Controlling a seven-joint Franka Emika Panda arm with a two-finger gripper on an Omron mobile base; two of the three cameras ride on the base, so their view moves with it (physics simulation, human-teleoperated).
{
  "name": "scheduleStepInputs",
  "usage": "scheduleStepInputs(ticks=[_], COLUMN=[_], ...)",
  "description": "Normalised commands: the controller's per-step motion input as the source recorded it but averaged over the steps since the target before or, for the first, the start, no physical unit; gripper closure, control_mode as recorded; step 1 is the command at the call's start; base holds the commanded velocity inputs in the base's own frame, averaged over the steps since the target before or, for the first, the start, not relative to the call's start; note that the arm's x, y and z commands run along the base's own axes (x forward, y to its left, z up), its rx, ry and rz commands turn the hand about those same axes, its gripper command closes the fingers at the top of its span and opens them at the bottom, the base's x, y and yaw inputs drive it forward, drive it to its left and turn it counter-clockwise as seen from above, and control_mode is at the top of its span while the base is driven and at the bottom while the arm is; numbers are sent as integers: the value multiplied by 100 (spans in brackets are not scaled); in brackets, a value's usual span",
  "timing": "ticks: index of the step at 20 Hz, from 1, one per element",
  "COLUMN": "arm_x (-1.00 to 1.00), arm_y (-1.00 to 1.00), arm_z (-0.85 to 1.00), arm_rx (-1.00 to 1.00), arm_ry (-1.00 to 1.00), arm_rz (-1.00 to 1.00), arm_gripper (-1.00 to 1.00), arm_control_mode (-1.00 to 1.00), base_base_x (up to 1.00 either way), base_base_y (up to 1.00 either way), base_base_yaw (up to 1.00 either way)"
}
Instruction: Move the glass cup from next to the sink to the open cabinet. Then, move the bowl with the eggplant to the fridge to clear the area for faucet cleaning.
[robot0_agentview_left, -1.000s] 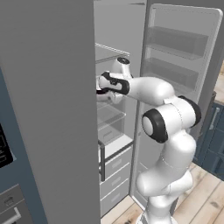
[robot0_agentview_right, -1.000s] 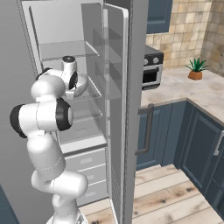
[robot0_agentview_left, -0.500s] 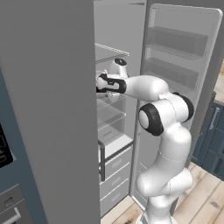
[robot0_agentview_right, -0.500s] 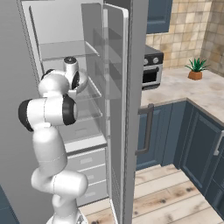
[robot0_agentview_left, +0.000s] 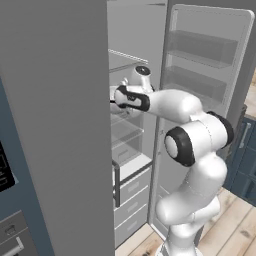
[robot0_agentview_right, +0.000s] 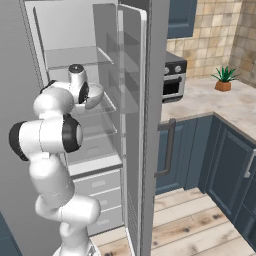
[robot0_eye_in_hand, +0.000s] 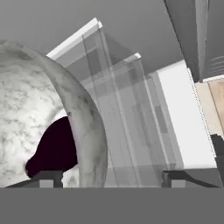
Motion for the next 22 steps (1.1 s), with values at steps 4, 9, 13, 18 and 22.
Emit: scheduleStepInputs(ticks=[4,9,13,18,22], arm_x=[-100,-100,-100,-80,0], arm_y=[-49,-50,-24,-1,0], arm_z=[3,39,41,1,0], arm_rx=[8,14,5,0,0], arm_ry=[-23,-5,1,7,0], arm_rz=[-19,-26,-26,-18,0], arm_gripper=[-100,-100,-100,-100,-100], arm_control_mode=[-100,-100,-100,100,100], base_base_x=[0,0,0,-20,-100], base_base_y=[0,0,0,0,24], base_base_yaw=[0,0,0,-6,-47])
